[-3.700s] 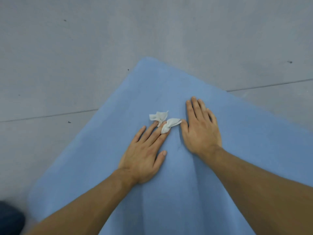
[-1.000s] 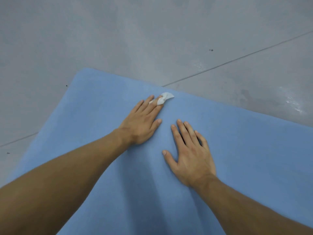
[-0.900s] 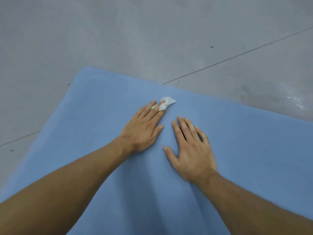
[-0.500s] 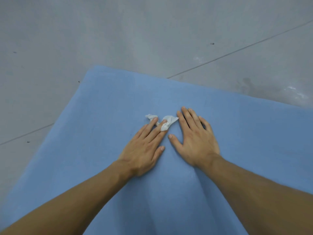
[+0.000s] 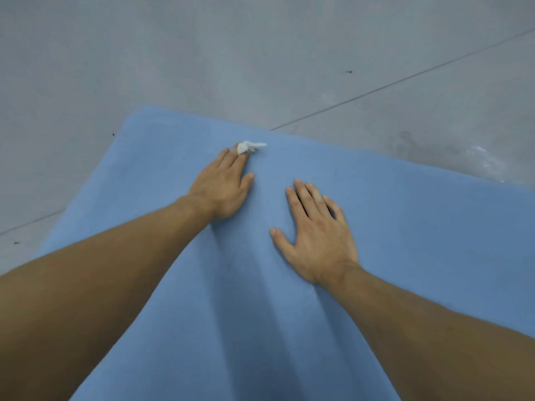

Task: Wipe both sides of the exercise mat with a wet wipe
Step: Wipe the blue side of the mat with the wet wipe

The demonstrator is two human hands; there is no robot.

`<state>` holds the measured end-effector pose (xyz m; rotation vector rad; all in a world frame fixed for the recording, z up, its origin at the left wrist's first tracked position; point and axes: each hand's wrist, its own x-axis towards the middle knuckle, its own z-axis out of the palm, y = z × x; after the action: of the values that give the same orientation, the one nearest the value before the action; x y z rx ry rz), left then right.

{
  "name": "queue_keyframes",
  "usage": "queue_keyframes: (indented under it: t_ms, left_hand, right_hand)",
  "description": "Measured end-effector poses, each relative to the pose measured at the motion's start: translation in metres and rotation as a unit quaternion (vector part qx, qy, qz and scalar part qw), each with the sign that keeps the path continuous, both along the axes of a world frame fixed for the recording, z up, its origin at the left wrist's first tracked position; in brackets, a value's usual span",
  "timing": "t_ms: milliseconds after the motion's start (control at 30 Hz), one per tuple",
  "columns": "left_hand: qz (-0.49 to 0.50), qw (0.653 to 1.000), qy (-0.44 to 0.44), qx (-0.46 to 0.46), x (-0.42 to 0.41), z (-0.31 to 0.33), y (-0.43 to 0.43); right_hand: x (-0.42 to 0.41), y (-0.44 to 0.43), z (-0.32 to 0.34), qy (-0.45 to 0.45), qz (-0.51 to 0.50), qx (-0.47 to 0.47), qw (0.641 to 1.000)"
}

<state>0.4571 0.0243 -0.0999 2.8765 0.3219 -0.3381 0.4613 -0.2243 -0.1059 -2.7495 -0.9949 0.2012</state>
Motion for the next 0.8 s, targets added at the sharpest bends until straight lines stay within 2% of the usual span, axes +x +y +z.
queue_keyframes:
  t_ms: [67,133,300,467,600,800]
  left_hand:
    - [-0.006,1.0,0.007,-0.002,0.007,-0.003,-0.001]
    - [-0.063,0.998,-0.004,0.011,-0.011,-0.002,-0.012]
    - [-0.213,0.975,-0.054,0.033,-0.117,0.003,-0.036]
    - [-0.314,0.946,-0.026,0.079,-0.196,0.02,-0.04]
    - [-0.248,0.966,-0.024,0.068,-0.15,0.008,-0.017]
    - [-0.048,0.998,0.002,0.039,-0.015,0.006,-0.007]
  right_hand:
    - [0.001,0.0,0.0,0.001,0.0,0.0,1.0]
    - [0.001,0.0,0.0,0.0,-0.002,0.004,1.0]
    - [0.001,0.001,-0.002,0.004,-0.001,0.007,1.0]
    - [0.002,0.001,-0.001,0.008,0.001,0.006,1.0]
    - [0.002,0.001,-0.001,0.003,0.0,0.005,1.0]
    - [0.002,0.001,-0.001,0.002,-0.003,0.001,1.0]
